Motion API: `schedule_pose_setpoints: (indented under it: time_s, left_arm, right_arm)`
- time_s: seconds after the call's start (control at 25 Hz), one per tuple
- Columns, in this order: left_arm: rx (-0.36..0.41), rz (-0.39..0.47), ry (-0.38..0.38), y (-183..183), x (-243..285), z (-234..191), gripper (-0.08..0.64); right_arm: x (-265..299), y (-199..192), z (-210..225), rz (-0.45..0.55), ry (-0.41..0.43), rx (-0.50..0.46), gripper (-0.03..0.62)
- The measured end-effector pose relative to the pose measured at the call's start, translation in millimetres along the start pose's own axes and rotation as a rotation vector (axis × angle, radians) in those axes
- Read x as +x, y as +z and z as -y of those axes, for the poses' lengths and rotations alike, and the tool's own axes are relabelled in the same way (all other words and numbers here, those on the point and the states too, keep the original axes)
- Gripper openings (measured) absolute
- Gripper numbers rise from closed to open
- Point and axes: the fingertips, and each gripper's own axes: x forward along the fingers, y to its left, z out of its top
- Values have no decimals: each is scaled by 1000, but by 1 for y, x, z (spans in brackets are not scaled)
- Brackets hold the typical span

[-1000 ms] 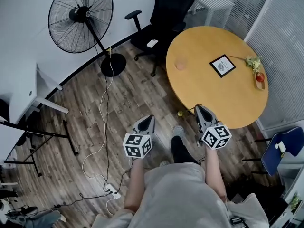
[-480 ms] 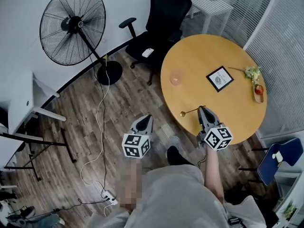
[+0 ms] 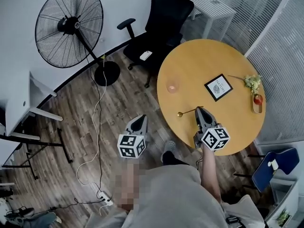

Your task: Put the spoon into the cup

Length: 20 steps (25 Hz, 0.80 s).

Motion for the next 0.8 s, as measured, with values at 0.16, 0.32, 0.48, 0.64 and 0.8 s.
schedule_pose_setpoints:
  time_s: [0.16,0.32,0.48,0.64,0.8]
  left_arm:
    - [3,-4,9,13,26,-5,8]
    - [11,-10,4,23,54,-4,8]
    - [19,-21,2,27,82,-3,8]
    - [31,-8,3,41,105,-4,8]
    - [41,-5,-1,47,119,4,8]
  right_arm:
    - [18,7,18,-8,4,3,3]
    - [38,15,43,-5,-6,14,3]
    - [56,26,68,3,-7,18,3]
    - [76,39,79,18,10,11,3]
    - [91,50,82,17,47,-16,3]
